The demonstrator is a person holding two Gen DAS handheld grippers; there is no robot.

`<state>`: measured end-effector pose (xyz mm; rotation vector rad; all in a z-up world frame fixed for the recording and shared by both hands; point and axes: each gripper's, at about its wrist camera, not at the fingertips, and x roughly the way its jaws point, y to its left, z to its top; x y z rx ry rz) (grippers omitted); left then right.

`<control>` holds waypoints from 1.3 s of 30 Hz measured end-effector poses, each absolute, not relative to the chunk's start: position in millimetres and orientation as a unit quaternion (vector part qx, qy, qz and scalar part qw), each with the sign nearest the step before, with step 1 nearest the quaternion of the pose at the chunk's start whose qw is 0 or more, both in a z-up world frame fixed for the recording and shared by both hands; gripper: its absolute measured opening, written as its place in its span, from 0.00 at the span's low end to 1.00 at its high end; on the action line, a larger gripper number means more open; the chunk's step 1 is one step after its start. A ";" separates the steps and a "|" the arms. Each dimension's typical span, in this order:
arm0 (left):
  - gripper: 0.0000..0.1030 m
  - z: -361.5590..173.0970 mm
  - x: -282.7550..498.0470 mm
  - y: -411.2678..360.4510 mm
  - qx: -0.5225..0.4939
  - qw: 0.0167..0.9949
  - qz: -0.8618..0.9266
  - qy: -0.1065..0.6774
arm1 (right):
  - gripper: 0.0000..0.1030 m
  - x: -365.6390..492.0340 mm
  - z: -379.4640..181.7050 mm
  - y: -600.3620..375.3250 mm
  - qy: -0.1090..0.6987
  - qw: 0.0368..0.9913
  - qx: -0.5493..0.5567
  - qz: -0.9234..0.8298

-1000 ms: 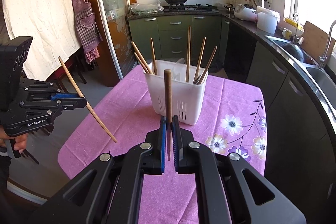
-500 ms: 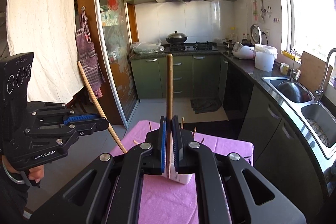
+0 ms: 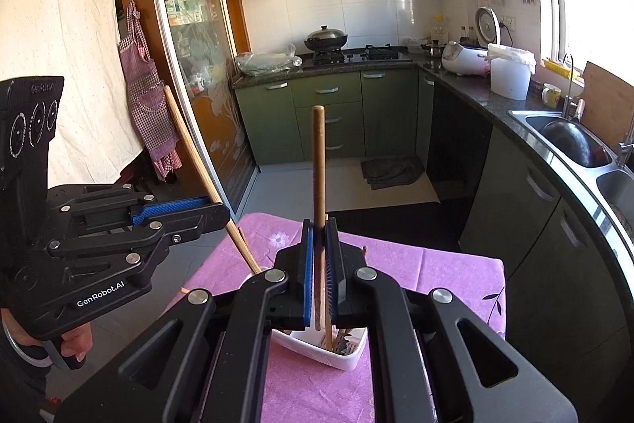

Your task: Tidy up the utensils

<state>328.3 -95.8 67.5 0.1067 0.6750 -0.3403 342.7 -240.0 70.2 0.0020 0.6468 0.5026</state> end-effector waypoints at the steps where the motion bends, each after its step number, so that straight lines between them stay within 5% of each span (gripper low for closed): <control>1: 0.07 62.2 329.3 -96.0 0.054 0.927 -0.166 0.332 | 0.06 345.3 60.9 -237.7 0.319 0.916 0.000 0.244; 31: 0.08 12.6 327.1 -100.8 0.077 0.920 -0.158 0.351 | 0.08 349.3 -15.8 -222.3 0.364 0.897 -0.014 0.249; 39: 0.32 43.5 275.5 -86.7 0.073 0.937 -0.148 0.308 | 0.19 289.0 18.2 -239.6 0.324 0.913 -0.008 0.248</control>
